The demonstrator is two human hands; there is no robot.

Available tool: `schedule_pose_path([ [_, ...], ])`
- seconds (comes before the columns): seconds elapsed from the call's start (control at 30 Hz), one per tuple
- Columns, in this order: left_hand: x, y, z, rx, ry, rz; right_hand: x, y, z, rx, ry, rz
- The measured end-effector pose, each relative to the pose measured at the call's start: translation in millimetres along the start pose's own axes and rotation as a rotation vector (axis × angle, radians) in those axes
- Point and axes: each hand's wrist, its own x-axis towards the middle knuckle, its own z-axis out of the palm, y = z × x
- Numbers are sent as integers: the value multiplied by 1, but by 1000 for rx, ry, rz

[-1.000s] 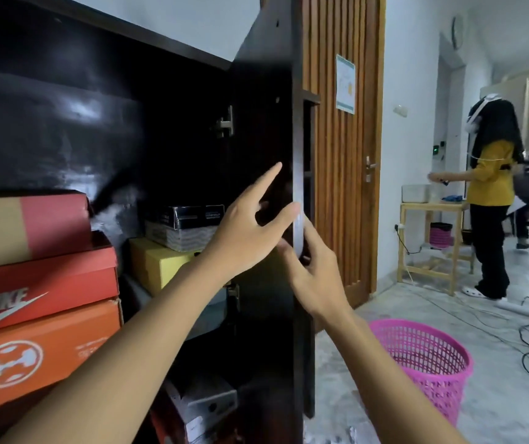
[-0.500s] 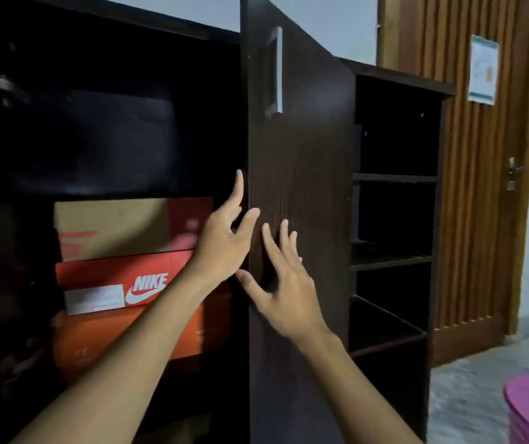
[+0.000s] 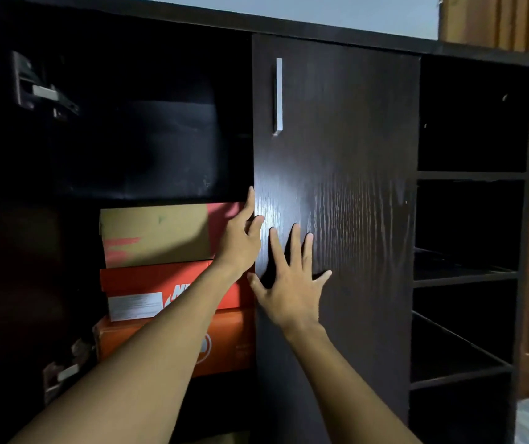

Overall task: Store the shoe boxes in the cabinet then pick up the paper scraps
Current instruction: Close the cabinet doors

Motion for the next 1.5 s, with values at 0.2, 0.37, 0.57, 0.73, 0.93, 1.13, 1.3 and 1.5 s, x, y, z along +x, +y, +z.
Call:
schedule_pose_path([
  [0.2, 13, -18, 0, -63, -36, -8, 8, 5, 23, -50, 96, -13],
  [0.37, 11, -13, -1, -121, -60, -79, 8, 8, 22, -23, 76, -33],
  [0.57, -11, 23, -15, 167, -125, -308, 5, 13, -20, 114, -161, -57],
  [0.73, -48, 66, -63, 471, -115, -233, 14, -4, -84, 470, -265, 59],
  [0.93, -105, 147, -135, 645, 142, -31, -6, -63, -120, 751, -212, -79],
  [1.13, -160, 198, -225, 1375, 607, 341, -35, -139, -130, 954, -311, -373],
  [1.3, -188, 199, -272, 1200, 826, -41, -57, -193, -138, 1072, -430, -521],
  [1.5, -210, 196, -292, 703, 739, -91, -82, -214, -128, 1132, -490, -576],
])
